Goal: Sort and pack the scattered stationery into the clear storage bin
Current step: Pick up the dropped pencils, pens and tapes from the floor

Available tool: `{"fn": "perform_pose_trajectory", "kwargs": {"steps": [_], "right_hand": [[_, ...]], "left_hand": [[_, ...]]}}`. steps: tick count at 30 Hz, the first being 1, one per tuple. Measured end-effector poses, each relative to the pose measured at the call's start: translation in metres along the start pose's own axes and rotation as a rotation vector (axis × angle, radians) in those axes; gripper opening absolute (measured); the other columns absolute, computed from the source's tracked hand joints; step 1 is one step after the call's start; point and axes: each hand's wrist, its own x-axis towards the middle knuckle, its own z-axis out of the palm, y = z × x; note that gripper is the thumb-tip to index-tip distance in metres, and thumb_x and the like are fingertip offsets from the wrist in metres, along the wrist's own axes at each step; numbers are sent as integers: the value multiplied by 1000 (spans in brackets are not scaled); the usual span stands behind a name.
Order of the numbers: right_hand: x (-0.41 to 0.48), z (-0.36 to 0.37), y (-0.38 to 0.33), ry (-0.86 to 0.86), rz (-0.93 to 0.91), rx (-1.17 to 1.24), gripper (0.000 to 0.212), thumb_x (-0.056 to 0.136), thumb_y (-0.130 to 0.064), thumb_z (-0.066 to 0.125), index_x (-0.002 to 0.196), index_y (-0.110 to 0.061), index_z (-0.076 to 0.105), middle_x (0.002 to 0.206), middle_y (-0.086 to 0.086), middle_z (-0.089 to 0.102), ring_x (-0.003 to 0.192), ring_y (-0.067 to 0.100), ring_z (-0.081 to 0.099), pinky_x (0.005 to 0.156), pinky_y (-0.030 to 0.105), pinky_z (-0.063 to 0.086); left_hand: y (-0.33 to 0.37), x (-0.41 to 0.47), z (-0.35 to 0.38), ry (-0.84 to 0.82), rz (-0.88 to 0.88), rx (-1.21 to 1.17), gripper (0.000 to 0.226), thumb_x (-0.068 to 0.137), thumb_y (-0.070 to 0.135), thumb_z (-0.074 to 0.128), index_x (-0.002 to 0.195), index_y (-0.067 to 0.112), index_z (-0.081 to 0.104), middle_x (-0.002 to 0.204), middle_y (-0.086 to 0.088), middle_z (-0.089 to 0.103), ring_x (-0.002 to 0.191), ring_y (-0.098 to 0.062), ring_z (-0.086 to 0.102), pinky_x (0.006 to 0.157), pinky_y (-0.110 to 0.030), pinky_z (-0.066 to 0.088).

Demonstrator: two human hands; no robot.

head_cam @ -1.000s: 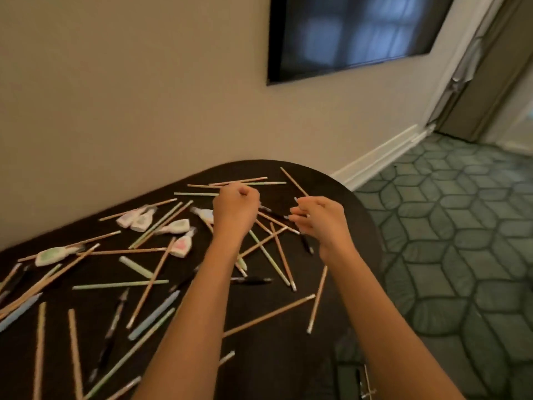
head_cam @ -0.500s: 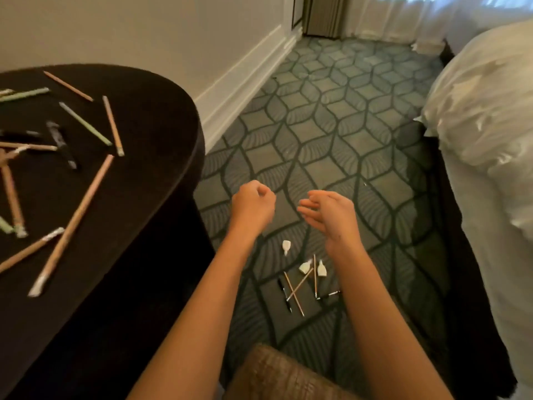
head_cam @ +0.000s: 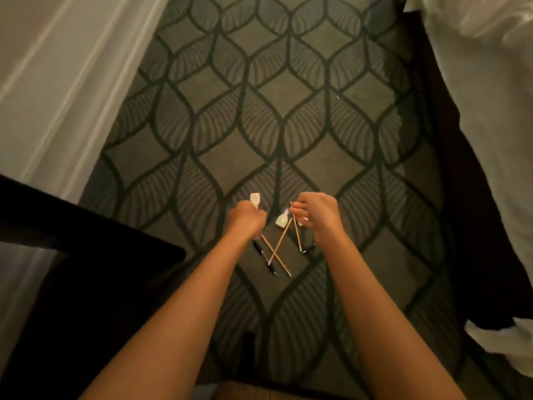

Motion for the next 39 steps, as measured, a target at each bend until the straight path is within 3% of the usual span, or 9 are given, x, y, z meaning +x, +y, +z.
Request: {"fn": "perform_pose_trajectory", "kwargs": {"steps": [4,9,13,18,22,28,32,36,39], "right_hand": [[73,5,42,52,60,-108,16,90,-4,45,80,-8,56,72,6,59,59,12,57,46,13,47],[148,9,94,72,88,-300,14,86,-7,49,89,-5,62,78,7,64,59,17,62,81,36,56],[200,2,148,109,144,-471,15,84,-10,51,76,-6,63,76,12,67,86,32,68,85,47,54],[247,-13,207,152,164,-704,26,86,-20,53,96,-1,66,98,20,67,95,34,63,78,30,50],[265,-19,229,136,92,-812,27,89,-28,56,103,-6,57,102,18,65,94,36,63,83,43,53],[280,-21,239,76,25,-969,26,94,-23,52,114,-6,55,116,14,58,109,31,55,87,38,45],[288,-17,248,62,5,-1015,23,94,-17,50,113,-5,56,116,16,58,109,31,55,87,39,45],[289,-14,257,3,30,-1002,19,87,-18,60,96,-3,66,100,15,66,95,29,64,81,34,50],[291,-16,263,-40,57,-963,19,84,-19,64,92,-2,67,94,16,67,91,30,66,80,34,54]], "left_hand": [[-30,54,40,-89,-64,115,29,87,12,49,108,-3,62,110,-22,64,104,-35,62,88,-41,53],[-69,104,76,-112,-100,321,34,87,18,48,108,-4,63,112,-24,63,104,-36,62,88,-40,53],[-92,136,110,-185,-83,457,31,91,18,50,111,-2,63,116,-21,62,109,-35,58,89,-35,47],[-122,175,158,-238,-78,520,28,91,14,52,108,-5,63,117,-22,61,113,-34,55,92,-35,42],[-150,196,187,-258,-155,423,26,92,14,54,105,-6,64,111,-22,63,101,-33,62,75,-33,51],[-170,209,215,-205,-293,268,28,92,14,55,106,-8,63,108,-24,64,90,-31,67,56,-20,49],[-174,214,230,-145,-316,208,29,87,18,61,96,-9,65,93,-20,68,84,-34,68,73,-35,57],[-176,214,239,-46,-246,288,35,81,30,67,97,0,67,100,-20,68,96,-35,65,84,-39,54],[-173,210,241,-9,-225,288,28,86,22,60,104,0,63,108,-18,65,106,-34,59,87,-37,47]]}}
